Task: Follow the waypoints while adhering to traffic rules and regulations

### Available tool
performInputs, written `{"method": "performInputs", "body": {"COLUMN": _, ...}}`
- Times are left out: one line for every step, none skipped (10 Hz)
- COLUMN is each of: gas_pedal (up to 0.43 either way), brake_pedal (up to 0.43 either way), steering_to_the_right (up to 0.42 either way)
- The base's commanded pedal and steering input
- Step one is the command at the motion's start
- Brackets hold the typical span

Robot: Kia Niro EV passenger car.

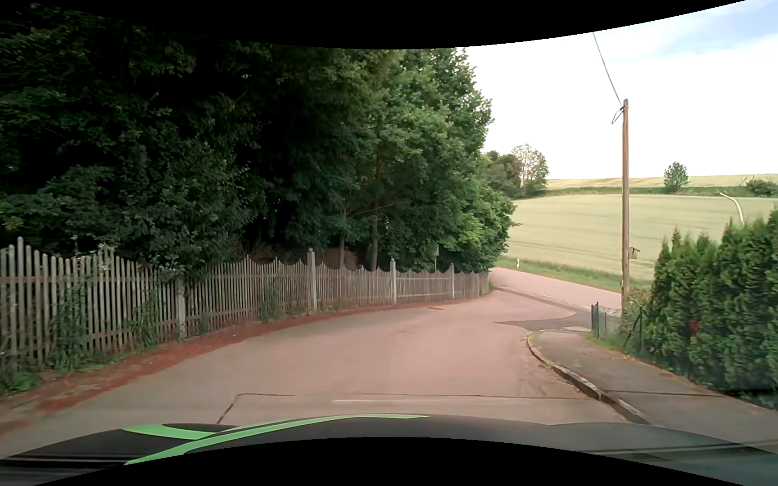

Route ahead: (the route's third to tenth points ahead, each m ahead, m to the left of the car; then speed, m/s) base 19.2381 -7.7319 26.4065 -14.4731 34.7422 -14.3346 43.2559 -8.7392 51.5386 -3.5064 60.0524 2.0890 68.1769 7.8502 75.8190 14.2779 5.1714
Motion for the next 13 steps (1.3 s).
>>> {"method": "performInputs", "body": {"gas_pedal": 0.000, "brake_pedal": 0.177, "steering_to_the_right": 0.029}}
{"method": "performInputs", "body": {"gas_pedal": 0.000, "brake_pedal": 0.183, "steering_to_the_right": 0.041}}
{"method": "performInputs", "body": {"gas_pedal": 0.000, "brake_pedal": 0.189, "steering_to_the_right": 0.050}}
{"method": "performInputs", "body": {"gas_pedal": 0.000, "brake_pedal": 0.189, "steering_to_the_right": 0.059}}
{"method": "performInputs", "body": {"gas_pedal": 0.000, "brake_pedal": 0.195, "steering_to_the_right": 0.067}}
{"method": "performInputs", "body": {"gas_pedal": 0.000, "brake_pedal": 0.201, "steering_to_the_right": 0.074}}
{"method": "performInputs", "body": {"gas_pedal": 0.000, "brake_pedal": 0.207, "steering_to_the_right": 0.079}}
{"method": "performInputs", "body": {"gas_pedal": 0.000, "brake_pedal": 0.207, "steering_to_the_right": 0.086}}
{"method": "performInputs", "body": {"gas_pedal": 0.000, "brake_pedal": 0.207, "steering_to_the_right": 0.093}}
{"method": "performInputs", "body": {"gas_pedal": 0.000, "brake_pedal": 0.207, "steering_to_the_right": 0.100}}
{"method": "performInputs", "body": {"gas_pedal": 0.000, "brake_pedal": 0.207, "steering_to_the_right": 0.106}}
{"method": "performInputs", "body": {"gas_pedal": 0.000, "brake_pedal": 0.207, "steering_to_the_right": 0.114}}
{"method": "performInputs", "body": {"gas_pedal": 0.000, "brake_pedal": 0.213, "steering_to_the_right": 0.124}}
